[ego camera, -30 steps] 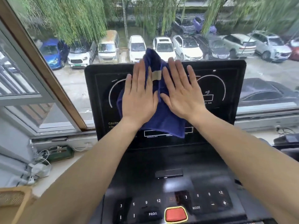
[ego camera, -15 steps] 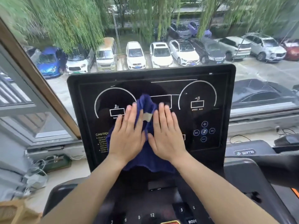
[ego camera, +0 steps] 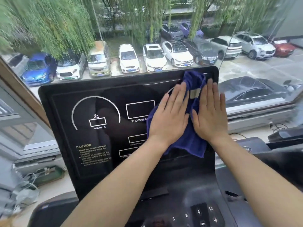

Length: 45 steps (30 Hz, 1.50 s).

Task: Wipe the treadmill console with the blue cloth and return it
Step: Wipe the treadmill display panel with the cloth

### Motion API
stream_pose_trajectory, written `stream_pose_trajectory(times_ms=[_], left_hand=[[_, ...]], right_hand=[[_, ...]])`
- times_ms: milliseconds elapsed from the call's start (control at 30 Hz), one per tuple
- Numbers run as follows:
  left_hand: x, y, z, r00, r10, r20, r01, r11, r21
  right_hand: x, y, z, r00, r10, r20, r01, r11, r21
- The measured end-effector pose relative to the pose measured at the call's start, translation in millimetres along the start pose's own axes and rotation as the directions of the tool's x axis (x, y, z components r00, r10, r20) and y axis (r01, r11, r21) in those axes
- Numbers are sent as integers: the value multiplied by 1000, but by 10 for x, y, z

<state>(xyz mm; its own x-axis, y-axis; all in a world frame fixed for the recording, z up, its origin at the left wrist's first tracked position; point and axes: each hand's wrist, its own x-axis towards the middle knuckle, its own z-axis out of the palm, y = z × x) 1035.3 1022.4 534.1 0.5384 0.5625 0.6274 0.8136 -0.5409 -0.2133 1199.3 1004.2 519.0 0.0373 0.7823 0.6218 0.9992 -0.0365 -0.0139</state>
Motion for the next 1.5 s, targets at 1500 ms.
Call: stream_pose_trajectory(times_ms=[1500], left_hand=[[-950,-178,263,943,82,-323,-73,997,38]], right_hand=[[-871,-871,60,989,68,-133,-56,994,93]])
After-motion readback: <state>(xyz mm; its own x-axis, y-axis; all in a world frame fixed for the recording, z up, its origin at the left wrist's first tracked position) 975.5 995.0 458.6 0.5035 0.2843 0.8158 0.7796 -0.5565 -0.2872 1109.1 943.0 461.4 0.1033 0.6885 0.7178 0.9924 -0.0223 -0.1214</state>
